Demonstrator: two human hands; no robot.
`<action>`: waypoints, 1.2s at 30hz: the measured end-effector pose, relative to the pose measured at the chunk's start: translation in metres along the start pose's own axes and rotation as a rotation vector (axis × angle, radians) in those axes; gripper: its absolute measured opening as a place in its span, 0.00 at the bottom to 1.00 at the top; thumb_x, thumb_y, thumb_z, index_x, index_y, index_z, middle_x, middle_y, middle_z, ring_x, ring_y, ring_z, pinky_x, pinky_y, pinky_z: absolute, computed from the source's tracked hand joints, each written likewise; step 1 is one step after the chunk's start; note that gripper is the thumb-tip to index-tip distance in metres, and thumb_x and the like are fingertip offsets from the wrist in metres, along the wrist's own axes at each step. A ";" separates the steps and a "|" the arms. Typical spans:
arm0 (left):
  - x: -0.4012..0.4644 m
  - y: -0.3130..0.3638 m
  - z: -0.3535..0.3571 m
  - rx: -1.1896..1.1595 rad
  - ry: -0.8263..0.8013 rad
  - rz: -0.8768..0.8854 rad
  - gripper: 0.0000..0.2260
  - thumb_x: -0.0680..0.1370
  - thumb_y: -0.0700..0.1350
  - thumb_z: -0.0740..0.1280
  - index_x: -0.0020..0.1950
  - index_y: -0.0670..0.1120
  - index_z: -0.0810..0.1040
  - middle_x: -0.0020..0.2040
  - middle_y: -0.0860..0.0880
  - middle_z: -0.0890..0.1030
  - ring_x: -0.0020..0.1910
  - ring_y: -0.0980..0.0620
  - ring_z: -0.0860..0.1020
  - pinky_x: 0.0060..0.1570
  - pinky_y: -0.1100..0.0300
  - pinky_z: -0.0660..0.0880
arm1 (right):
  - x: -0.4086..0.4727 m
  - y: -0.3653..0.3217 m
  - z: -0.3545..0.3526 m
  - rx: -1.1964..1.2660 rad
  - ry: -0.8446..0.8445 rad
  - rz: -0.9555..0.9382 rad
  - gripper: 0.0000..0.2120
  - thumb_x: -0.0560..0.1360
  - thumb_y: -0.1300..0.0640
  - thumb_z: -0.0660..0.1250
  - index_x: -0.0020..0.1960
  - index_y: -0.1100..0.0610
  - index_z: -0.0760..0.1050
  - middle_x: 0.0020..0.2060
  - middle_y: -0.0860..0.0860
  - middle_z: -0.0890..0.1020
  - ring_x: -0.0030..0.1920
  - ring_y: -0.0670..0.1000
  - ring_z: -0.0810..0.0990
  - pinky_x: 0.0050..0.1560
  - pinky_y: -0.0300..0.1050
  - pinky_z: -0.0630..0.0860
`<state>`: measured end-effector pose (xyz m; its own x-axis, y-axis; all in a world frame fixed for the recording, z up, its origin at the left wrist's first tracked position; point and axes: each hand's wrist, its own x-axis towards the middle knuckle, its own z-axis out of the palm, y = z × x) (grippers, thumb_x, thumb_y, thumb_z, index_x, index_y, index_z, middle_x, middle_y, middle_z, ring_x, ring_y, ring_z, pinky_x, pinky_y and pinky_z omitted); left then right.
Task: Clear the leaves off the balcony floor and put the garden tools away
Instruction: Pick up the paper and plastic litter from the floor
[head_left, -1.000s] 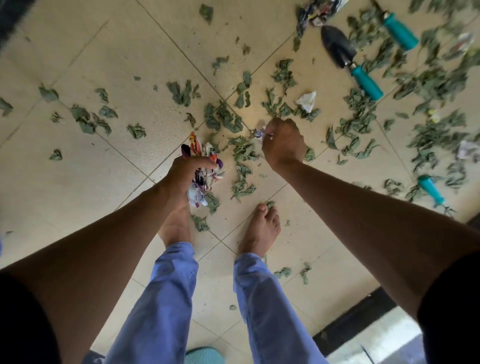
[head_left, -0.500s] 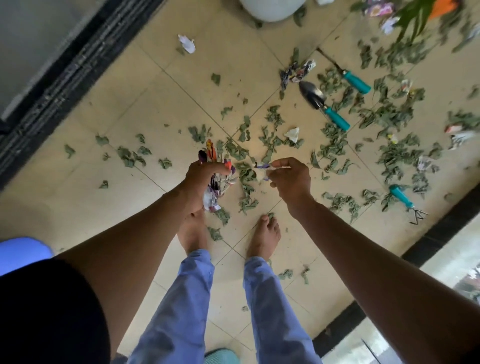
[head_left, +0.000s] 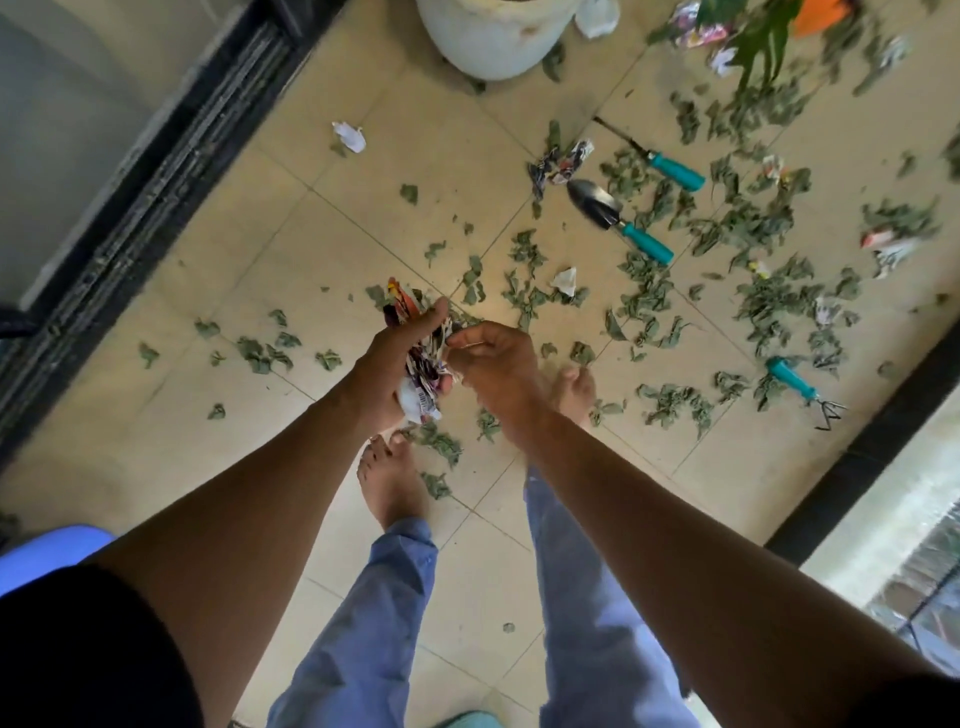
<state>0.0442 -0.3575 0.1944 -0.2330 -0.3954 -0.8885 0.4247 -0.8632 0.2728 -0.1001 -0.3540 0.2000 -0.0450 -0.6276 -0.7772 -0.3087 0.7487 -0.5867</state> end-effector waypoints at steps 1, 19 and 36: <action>0.015 -0.014 -0.006 -0.026 0.040 -0.007 0.10 0.78 0.54 0.74 0.46 0.48 0.82 0.43 0.45 0.80 0.40 0.47 0.79 0.43 0.55 0.75 | 0.003 0.005 -0.002 -0.019 -0.028 -0.013 0.07 0.74 0.63 0.77 0.42 0.53 0.82 0.35 0.52 0.87 0.31 0.46 0.84 0.40 0.46 0.80; 0.173 -0.069 0.049 0.021 0.187 -0.082 0.11 0.73 0.38 0.72 0.55 0.40 0.82 0.45 0.40 0.81 0.40 0.44 0.79 0.38 0.58 0.77 | 0.221 0.092 -0.144 -0.757 0.236 -0.044 0.08 0.78 0.55 0.64 0.54 0.48 0.80 0.52 0.50 0.84 0.53 0.56 0.82 0.45 0.43 0.73; 0.190 -0.042 0.070 -0.035 0.245 -0.049 0.13 0.76 0.36 0.70 0.61 0.39 0.80 0.49 0.40 0.81 0.40 0.46 0.81 0.37 0.57 0.78 | 0.264 0.075 -0.174 -0.812 0.213 -0.101 0.08 0.78 0.58 0.64 0.51 0.50 0.82 0.49 0.52 0.86 0.50 0.58 0.83 0.44 0.43 0.74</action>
<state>-0.0789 -0.4185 0.0395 -0.0363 -0.2620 -0.9644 0.4488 -0.8665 0.2185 -0.3002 -0.5004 -0.0093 -0.1339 -0.7709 -0.6227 -0.9039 0.3526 -0.2421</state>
